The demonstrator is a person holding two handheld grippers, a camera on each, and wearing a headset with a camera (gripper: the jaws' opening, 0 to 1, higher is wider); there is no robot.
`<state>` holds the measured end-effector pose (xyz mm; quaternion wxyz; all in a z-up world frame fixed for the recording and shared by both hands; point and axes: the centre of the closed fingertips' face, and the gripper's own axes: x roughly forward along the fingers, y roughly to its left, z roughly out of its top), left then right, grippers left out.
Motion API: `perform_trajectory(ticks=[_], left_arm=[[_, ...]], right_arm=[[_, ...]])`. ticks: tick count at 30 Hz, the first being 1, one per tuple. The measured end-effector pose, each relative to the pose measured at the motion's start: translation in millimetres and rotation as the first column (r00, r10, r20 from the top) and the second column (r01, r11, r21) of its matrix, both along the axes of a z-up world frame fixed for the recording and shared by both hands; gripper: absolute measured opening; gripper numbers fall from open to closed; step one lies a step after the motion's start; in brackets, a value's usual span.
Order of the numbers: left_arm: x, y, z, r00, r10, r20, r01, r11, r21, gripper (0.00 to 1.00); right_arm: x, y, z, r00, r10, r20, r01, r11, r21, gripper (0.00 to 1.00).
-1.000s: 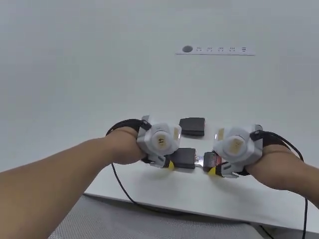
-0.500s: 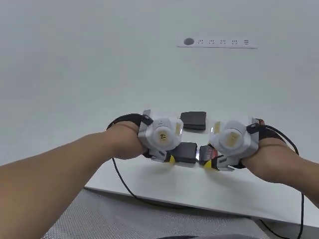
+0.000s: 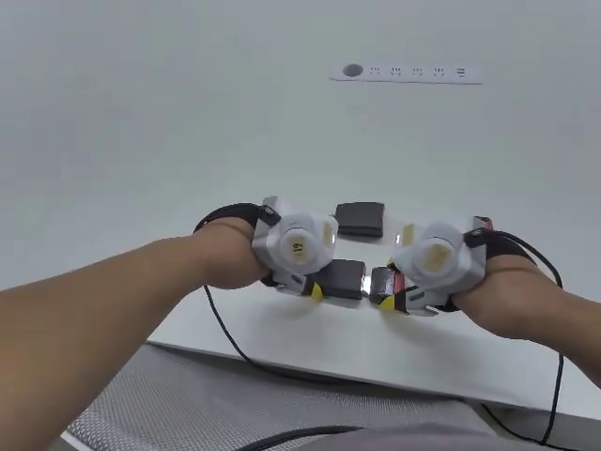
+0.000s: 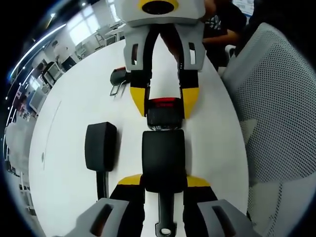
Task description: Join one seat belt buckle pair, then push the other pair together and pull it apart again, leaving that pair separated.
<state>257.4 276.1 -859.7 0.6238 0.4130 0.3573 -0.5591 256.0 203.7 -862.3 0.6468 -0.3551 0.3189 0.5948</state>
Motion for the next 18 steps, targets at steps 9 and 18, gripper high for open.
perform_trajectory(ticks=[9, 18], left_arm=[[-0.4, -1.3, 0.2, 1.000, 0.003, -0.002, -0.003, 1.000, 0.004, 0.29], [1.1, -0.9, -0.4, 1.000, -0.005, -0.008, 0.005, 1.000, 0.013, 0.31]], right_arm=[[1.6, 2.1, 0.7, 1.000, -0.023, -0.019, 0.023, 1.000, 0.011, 0.32], [2.0, 2.8, 2.0, 1.000, -0.015, -0.022, 0.016, 1.000, 0.010, 0.33]])
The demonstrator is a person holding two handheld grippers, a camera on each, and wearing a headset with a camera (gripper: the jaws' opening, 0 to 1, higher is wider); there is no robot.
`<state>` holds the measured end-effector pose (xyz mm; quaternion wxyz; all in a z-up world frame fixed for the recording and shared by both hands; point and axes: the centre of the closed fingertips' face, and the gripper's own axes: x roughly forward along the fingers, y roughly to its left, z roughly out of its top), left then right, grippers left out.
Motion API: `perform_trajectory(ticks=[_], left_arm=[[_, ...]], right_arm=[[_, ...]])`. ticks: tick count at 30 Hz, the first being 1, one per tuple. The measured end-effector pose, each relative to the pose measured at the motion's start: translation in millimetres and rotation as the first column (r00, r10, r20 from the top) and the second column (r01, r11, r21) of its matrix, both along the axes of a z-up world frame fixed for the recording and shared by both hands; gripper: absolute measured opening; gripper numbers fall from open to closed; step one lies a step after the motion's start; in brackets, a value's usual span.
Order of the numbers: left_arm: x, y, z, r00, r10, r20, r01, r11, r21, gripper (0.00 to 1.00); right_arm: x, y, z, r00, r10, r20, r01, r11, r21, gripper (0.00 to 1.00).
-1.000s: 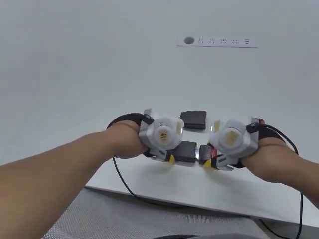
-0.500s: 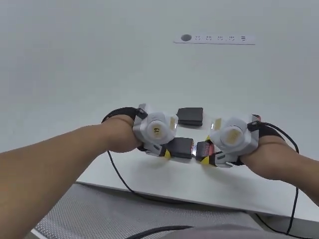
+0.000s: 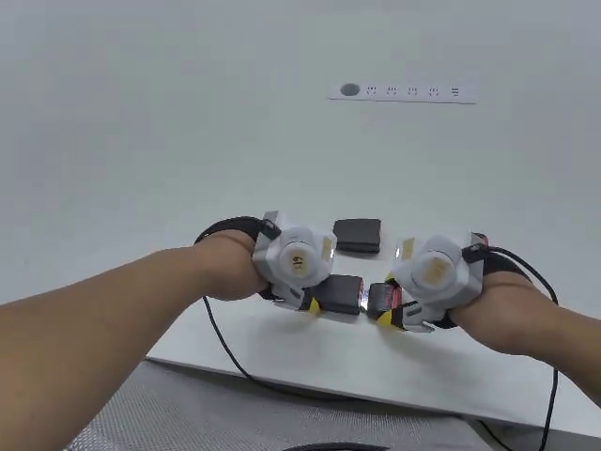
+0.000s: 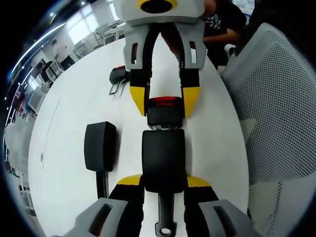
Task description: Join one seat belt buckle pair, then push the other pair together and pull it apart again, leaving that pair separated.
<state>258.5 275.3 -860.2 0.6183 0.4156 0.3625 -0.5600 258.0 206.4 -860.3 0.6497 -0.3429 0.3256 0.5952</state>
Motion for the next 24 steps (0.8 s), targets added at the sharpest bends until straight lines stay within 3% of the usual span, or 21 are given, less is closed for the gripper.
perform_trajectory(ticks=[11, 16, 19, 24], left_arm=[[-0.5, 3.6, 1.2, 0.998, 0.054, -0.039, -0.052, 0.997, 0.058, 0.33], [-4.4, 3.0, 14.3, 0.996, 0.074, -0.054, -0.073, 0.997, 0.034, 0.42], [-5.6, 3.6, 19.3, 0.997, 0.053, -0.049, -0.051, 0.998, 0.036, 0.42], [6.6, -2.7, 33.4, 0.996, 0.077, -0.032, -0.078, 0.997, -0.009, 0.44]], right_arm=[[0.2, -1.5, 2.8, 1.000, -0.012, 0.004, 0.012, 1.000, -0.004, 0.35], [1.5, -0.7, 16.7, 1.000, -0.024, 0.016, 0.023, 0.999, 0.028, 0.36], [1.1, -1.4, 21.4, 1.000, -0.018, 0.022, 0.017, 0.999, 0.036, 0.37], [5.9, -4.1, 29.8, 0.999, -0.015, 0.028, 0.014, 0.999, 0.045, 0.36]])
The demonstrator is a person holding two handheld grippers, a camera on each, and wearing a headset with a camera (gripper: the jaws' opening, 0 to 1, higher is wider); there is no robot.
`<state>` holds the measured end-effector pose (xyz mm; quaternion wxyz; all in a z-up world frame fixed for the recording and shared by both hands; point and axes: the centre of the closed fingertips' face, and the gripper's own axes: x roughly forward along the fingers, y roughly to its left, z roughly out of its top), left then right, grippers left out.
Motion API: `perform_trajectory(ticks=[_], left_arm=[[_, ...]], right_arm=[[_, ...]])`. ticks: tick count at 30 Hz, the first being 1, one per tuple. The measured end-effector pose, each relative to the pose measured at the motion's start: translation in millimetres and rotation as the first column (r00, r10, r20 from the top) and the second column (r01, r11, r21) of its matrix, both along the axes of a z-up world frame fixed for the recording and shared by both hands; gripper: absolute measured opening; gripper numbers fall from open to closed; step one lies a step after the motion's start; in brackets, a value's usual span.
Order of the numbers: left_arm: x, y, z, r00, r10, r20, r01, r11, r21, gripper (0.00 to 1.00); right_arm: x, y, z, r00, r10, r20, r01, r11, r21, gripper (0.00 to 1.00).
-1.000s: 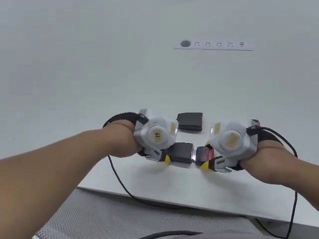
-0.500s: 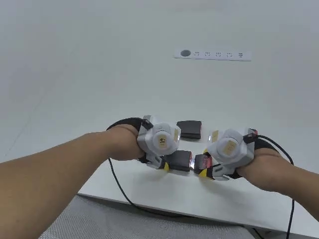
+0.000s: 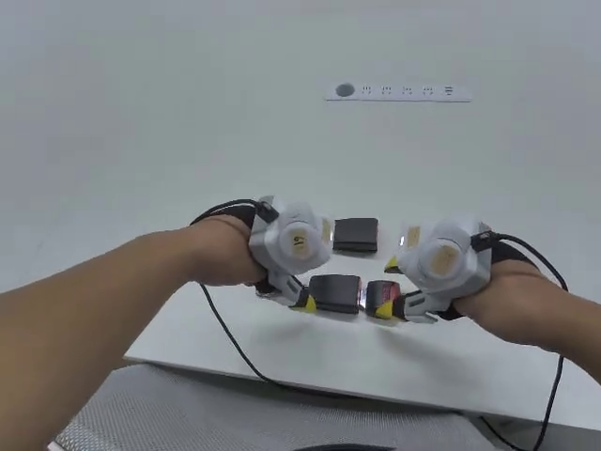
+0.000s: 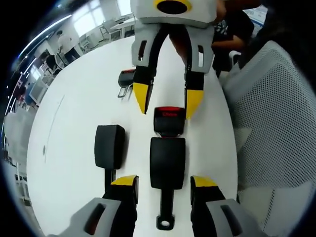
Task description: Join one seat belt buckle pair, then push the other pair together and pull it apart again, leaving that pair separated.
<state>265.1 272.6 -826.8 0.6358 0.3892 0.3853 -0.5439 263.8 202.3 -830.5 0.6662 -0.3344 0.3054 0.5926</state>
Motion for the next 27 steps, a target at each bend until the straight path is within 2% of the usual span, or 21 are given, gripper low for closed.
perform_trajectory(ticks=[3, 6, 9, 11, 15, 16, 17, 21, 25, 27], left_arm=[[8.1, -2.5, 5.3, 1.000, 0.001, 0.011, -0.001, 1.000, -0.005, 0.47], [20.9, -6.4, 9.4, 1.000, 0.009, 0.025, -0.009, 1.000, -0.020, 0.49], [35.6, -12.0, 14.2, 0.999, 0.025, 0.045, -0.023, 0.999, -0.033, 0.51], [42.8, -16.0, 17.3, 0.998, 0.011, 0.068, -0.008, 0.999, -0.037, 0.51], [54.3, -23.9, 20.2, 0.996, 0.009, 0.088, -0.005, 0.999, -0.054, 0.52], [61.6, -27.1, 22.3, 0.993, -0.001, 0.121, 0.009, 0.998, -0.068, 0.52], [64.5, -28.0, 22.6, 0.992, 0.003, 0.124, 0.005, 0.997, -0.071, 0.51], [77.2, -27.3, 16.3, 0.991, 0.016, 0.131, -0.008, 0.998, -0.061, 0.53], [78.0, -25.0, 7.5, 0.993, 0.005, 0.116, 0.000, 0.999, -0.041, 0.50], [82.0, -24.2, 4.6, 0.993, 0.006, 0.119, -0.003, 0.999, -0.032, 0.48]], right_arm=[[4.5, -2.5, 5.9, 1.000, -0.009, 0.004, 0.009, 1.000, 0.012, 0.36], [7.8, -6.7, 8.0, 1.000, -0.006, 0.015, 0.006, 1.000, 0.013, 0.37], [14.1, -18.2, 6.6, 0.998, 0.038, 0.057, -0.037, 0.999, -0.018, 0.38], [20.5, -24.9, 7.5, 0.998, 0.022, 0.051, -0.022, 1.000, -0.017, 0.39], [33.5, -37.9, 10.6, 0.999, -0.010, 0.042, 0.011, 1.000, -0.010, 0.40], [36.8, -40.9, 10.7, 0.999, -0.024, 0.038, 0.024, 1.000, -0.009, 0.40], [40.3, -45.3, 12.1, 0.999, -0.039, 0.031, 0.039, 0.999, -0.006, 0.39], [55.6, -61.7, 11.8, 0.997, -0.045, 0.057, 0.046, 0.999, -0.017, 0.39], [70.7, -79.4, 12.1, 0.995, -0.076, 0.061, 0.077, 0.997, -0.007, 0.38], [74.9, -89.3, 10.6, 0.995, -0.083, 0.059, 0.083, 0.997, -0.007, 0.38]])
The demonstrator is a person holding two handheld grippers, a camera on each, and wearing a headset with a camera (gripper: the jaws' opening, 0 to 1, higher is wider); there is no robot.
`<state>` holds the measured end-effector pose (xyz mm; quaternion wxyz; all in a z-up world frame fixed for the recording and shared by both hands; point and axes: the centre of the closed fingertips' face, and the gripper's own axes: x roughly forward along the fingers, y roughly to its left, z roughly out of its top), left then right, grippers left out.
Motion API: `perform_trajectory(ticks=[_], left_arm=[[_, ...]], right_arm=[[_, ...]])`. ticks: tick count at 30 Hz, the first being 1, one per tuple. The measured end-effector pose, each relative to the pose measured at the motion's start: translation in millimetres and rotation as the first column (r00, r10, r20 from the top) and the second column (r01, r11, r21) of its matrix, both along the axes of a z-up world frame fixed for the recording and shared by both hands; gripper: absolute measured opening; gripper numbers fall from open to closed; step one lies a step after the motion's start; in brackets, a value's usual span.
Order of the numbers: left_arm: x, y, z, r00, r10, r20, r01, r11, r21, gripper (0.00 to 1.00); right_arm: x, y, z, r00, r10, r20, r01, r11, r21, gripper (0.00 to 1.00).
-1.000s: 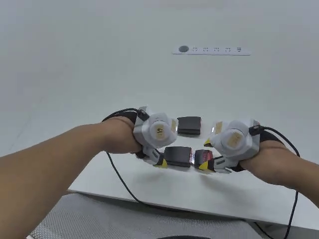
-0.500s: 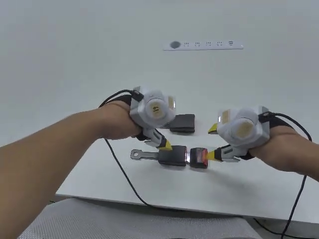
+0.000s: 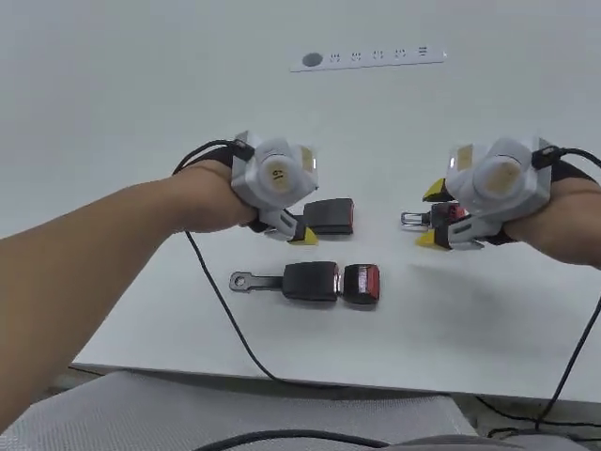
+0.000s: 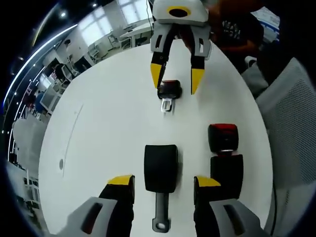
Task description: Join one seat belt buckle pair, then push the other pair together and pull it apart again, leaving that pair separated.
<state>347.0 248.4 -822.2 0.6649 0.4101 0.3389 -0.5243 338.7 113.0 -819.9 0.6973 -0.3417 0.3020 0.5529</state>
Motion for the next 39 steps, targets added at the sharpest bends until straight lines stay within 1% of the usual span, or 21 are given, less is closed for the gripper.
perform_trajectory(ticks=[2, 3, 5, 7, 10, 13, 14, 16, 17, 18, 19, 20, 22, 26, 30, 34, 39], left_arm=[[1.1, 1.4, -5.0, 1.000, 0.014, -0.022, -0.014, 1.000, 0.015, 0.47], [0.9, 4.0, -9.0, 0.999, 0.028, -0.041, -0.026, 0.999, 0.031, 0.47], [2.5, 2.9, -12.9, 0.999, 0.017, -0.045, -0.016, 0.999, 0.033, 0.46], [4.1, 2.4, -16.9, 0.998, 0.018, -0.053, -0.016, 0.999, 0.040, 0.45], [1.9, -2.3, -20.0, 0.998, -0.014, -0.061, 0.017, 0.999, 0.039, 0.40], [3.2, -3.3, -23.2, 0.997, -0.017, -0.072, 0.020, 0.999, 0.047, 0.38], [3.7, -2.9, -23.8, 0.997, -0.021, -0.072, 0.024, 0.999, 0.049, 0.36], [4.0, -2.7, -25.0, 0.997, -0.023, -0.077, 0.027, 0.998, 0.055, 0.35], [4.1, -1.8, -25.3, 0.997, -0.028, -0.073, 0.033, 0.998, 0.060, 0.34], [5.7, -1.8, -25.0, 0.997, -0.044, -0.060, 0.048, 0.997, 0.063, 0.33], [5.0, -2.3, -25.6, 0.997, -0.045, -0.069, 0.049, 0.997, 0.060, 0.32], [6.3, -2.8, -26.5, 0.997, -0.032, -0.066, 0.036, 0.997, 0.061, 0.32], [5.9, -2.3, -28.7, 0.998, -0.047, -0.053, 0.051, 0.996, 0.073, 0.32], [5.9, -3.4, -28.5, 0.997, -0.064, -0.045, 0.068, 0.994, 0.080, 0.32], [7.4, -2.3, -28.5, 0.998, -0.045, -0.053, 0.048, 0.997, 0.063, 0.32], [6.8, -2.1, -28.5, 0.998, -0.041, -0.043, 0.044, 0.998, 0.053, 0.32], [7.3, -1.5, -29.0, 0.998, -0.043, -0.041, 0.045, 0.998, 0.041, 0.32]], right_arm=[[3.8, -11.2, -3.9, 1.000, -0.001, 0.004, 0.001, 1.000, -0.011, 0.38], [5.2, -15.7, -6.1, 1.000, -0.005, 0.001, 0.005, 1.000, -0.017, 0.38], [5.4, -24.3, -12.0, 1.000, -0.005, -0.015, 0.005, 1.000, -0.031, 0.39], [5.9, -29.2, -16.1, 1.000, -0.001, -0.017, 0.000, 0.999, -0.045, 0.39], [9.9, -31.4, -18.7, 1.000, -0.009, -0.019, 0.008, 0.999, -0.048, 0.38], [12.8, -28.7, -23.6, 0.999, -0.011, -0.030, 0.009, 0.999, -0.050, 0.38], [13.1, -27.5, -24.8, 0.999, -0.005, -0.031, 0.004, 0.999, -0.051, 0.38], [11.6, -25.5, -28.9, 0.999, 0.005, -0.044, -0.008, 0.998, -0.059, 0.35], [11.7, -25.4, -30.8, 0.999, 0.015, -0.034, -0.018, 0.998, -0.067, 0.35], [12.2, -24.8, -31.2, 0.999, 0.022, -0.027, -0.024, 0.997, -0.068, 0.35], [12.9, -24.7, -31.8, 0.999, 0.022, -0.025, -0.024, 0.997, -0.070, 0.34], [13.2, -24.6, -31.8, 0.999, 0.021, -0.027, -0.023, 0.997, -0.068, 0.34], [14.2, -23.7, -32.2, 0.999, 0.018, -0.033, -0.020, 0.998, -0.061, 0.34], [14.8, -21.1, -32.1, 0.999, 0.020, -0.030, -0.022, 0.997, -0.068, 0.33], [14.7, -15.0, -32.0, 0.999, 0.027, -0.018, -0.029, 0.997, -0.077, 0.33], [15.3, -7.5, -31.7, 0.999, 0.038, -0.017, -0.040, 0.996, -0.078, 0.33], [10.9, 12.1, -32.2, 0.997, 0.072, -0.017, -0.073, 0.993, -0.091, 0.33]])
